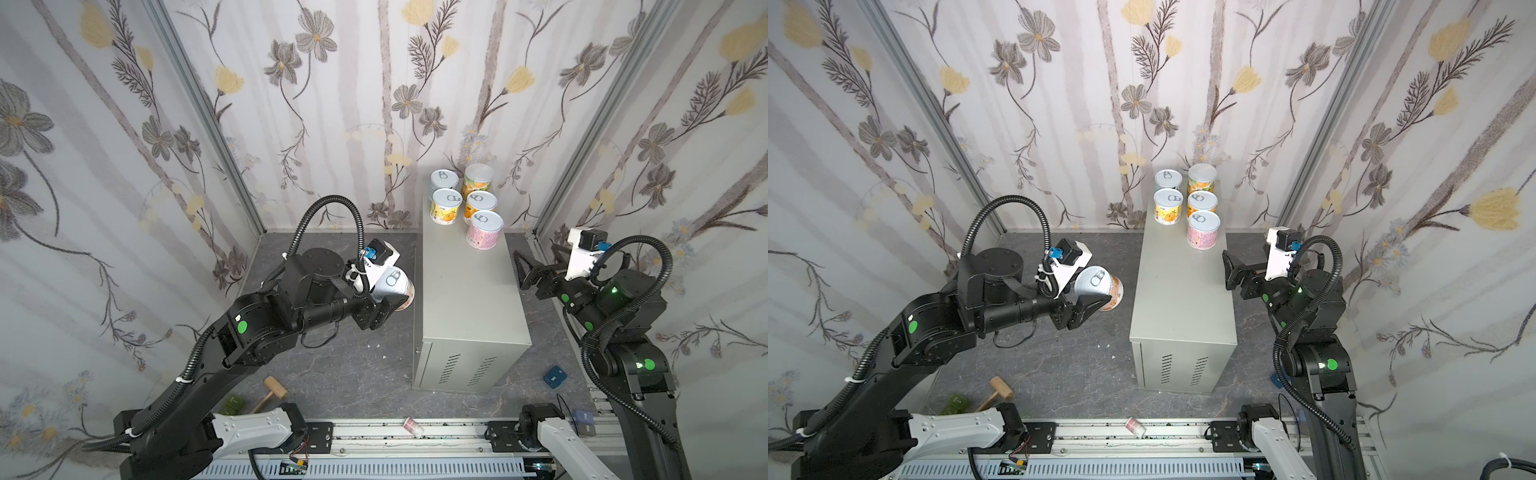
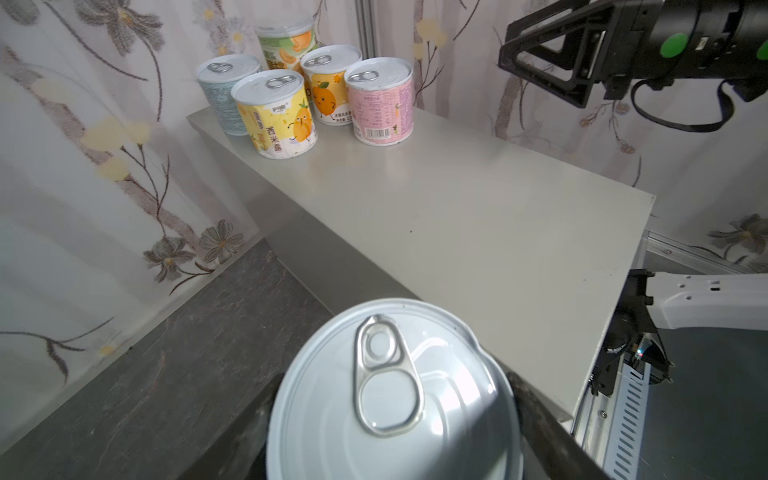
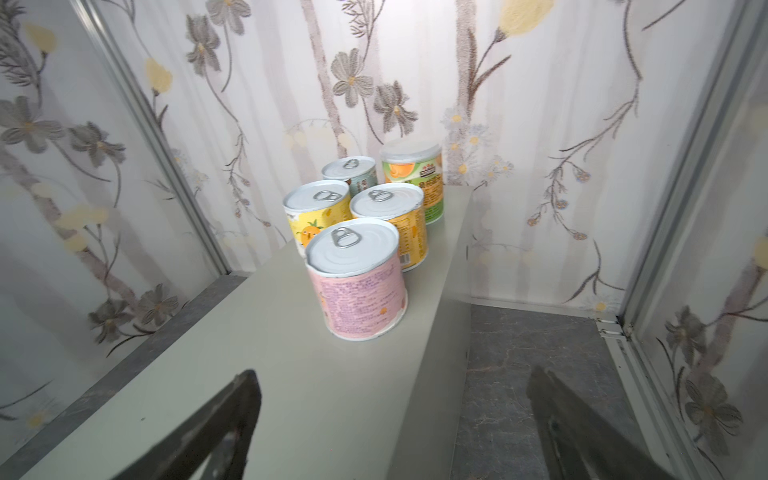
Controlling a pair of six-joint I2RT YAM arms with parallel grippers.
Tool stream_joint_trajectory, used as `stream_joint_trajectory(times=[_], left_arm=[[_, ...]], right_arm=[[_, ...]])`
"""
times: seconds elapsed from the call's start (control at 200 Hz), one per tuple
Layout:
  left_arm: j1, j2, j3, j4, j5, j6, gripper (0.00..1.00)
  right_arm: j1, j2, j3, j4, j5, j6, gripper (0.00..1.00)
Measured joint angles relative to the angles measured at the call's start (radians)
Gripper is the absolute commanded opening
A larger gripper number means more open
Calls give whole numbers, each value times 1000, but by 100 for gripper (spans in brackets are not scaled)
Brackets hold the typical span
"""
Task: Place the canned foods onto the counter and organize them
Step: 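Grasp the white-lidded orange-labelled can with the left gripper and lift it, then carry the orange-labelled can with the left gripper onto the cabinet top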
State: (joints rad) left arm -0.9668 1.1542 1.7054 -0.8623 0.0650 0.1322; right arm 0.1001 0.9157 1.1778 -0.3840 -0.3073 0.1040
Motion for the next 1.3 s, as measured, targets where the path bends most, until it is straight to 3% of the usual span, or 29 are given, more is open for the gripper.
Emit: stream_joint_trajectory(times=[0.1, 0.22, 0.455, 0.869, 1.044, 1.299], left_arm=[[0, 56, 74, -29, 67, 23, 51], [0, 134, 157, -45, 127, 45, 51], [0, 301, 309, -113, 198, 85, 50], [1, 586, 645, -270, 286, 133, 52], [5, 638, 693, -288, 304, 138, 64], [10, 660, 697, -285, 313, 138, 88]], right_arm=[[48, 12, 8, -10, -82, -23, 100], [114, 21, 15, -24, -103, -48, 100], [175, 22, 16, -72, -85, -72, 99], [180, -21, -9, -76, -23, -79, 100], [180, -40, -17, -92, 3, -79, 100], [180, -52, -24, -112, 28, -87, 100]])
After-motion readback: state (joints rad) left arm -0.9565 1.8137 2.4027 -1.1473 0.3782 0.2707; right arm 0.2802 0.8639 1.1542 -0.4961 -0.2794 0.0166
